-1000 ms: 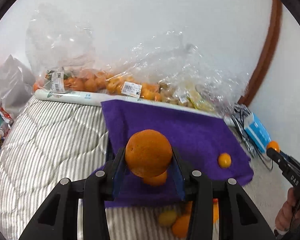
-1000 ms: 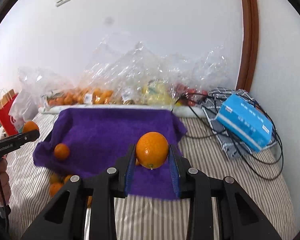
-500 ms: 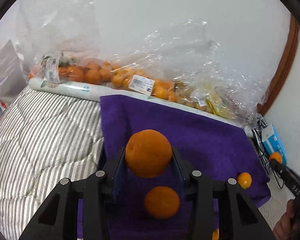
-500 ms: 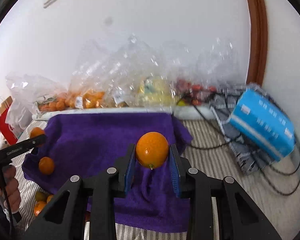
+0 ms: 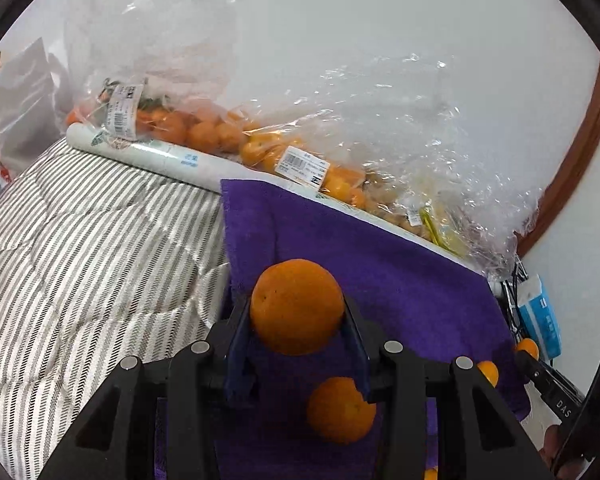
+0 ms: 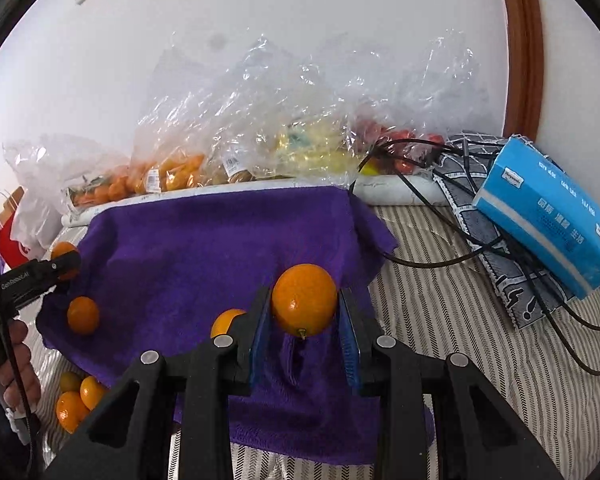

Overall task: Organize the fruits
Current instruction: 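Carry the right tool's orange over the purple towel while the left tool carries its orange there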

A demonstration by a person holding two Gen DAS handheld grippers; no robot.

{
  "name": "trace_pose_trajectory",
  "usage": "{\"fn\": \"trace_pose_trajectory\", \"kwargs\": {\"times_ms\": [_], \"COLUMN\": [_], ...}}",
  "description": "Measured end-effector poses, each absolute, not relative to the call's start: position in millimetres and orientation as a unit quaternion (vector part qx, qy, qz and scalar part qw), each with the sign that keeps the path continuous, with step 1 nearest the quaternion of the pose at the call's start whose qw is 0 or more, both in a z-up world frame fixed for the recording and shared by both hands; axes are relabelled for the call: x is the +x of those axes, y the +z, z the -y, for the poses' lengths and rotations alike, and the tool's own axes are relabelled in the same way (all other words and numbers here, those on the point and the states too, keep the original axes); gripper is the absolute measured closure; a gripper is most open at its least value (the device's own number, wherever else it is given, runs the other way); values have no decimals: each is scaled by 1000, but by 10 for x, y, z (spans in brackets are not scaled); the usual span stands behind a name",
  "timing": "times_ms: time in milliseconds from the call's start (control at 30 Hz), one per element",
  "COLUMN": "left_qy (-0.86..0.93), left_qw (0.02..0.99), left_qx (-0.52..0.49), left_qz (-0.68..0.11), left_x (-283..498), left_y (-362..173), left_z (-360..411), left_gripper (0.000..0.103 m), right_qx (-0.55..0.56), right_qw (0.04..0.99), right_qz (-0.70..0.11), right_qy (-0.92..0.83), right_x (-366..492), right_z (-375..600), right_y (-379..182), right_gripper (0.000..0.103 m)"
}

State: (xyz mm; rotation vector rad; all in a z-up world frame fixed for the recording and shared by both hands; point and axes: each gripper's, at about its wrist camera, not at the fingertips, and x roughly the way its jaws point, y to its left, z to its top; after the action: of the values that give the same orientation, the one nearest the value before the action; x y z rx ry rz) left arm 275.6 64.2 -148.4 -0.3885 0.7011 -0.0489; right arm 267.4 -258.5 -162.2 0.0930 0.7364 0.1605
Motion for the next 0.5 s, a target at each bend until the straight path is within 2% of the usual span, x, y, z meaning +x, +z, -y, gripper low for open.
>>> {"fn": "trace_pose_trajectory", "kwargs": {"times_ms": [500], "left_qy": [-43], "left_qw": [923], "left_qx": [-157], "left_qz": [-348], "left_x": [2788], "left_y": [-1544], "left_z": [-479], "left_gripper": [62], "right_qx": [18], "right_qw": [922], "right_qz": [-376], "right_qy": [91], "right_x": [2689], "right_z": [2436], "right_y": [-1703], "right_gripper": [71]}}
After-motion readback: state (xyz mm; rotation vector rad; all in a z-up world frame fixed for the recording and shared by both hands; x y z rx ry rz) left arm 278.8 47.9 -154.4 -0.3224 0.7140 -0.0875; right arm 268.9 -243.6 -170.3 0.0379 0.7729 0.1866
